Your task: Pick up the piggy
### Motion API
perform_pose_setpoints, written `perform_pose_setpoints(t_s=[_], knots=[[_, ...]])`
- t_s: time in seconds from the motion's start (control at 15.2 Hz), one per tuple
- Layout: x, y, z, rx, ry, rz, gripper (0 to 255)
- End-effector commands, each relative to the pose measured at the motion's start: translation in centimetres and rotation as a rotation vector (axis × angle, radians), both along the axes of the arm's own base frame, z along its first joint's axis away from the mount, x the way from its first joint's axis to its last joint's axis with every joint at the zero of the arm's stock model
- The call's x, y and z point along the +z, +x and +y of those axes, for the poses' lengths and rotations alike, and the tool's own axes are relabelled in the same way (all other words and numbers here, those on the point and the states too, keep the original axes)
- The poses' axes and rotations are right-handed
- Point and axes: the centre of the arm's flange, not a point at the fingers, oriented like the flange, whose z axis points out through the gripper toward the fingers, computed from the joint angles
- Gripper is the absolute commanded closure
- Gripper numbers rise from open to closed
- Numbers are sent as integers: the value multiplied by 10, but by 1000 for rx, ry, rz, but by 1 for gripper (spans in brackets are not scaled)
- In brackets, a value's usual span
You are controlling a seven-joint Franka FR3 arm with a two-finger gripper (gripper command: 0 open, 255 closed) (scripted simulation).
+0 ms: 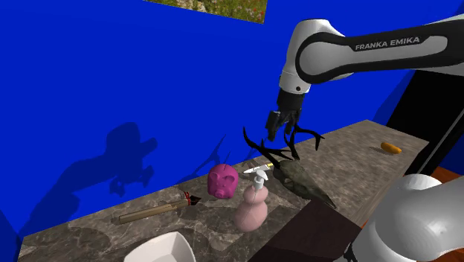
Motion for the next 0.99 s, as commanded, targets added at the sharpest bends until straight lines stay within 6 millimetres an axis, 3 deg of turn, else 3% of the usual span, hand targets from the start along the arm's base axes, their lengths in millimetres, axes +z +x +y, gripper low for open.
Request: perform_pose_setpoints(t_s=[0.0,0.92], knots=[[-24,9,10,-40,1,0,0],[-185,91,55,-305,7,12,0]])
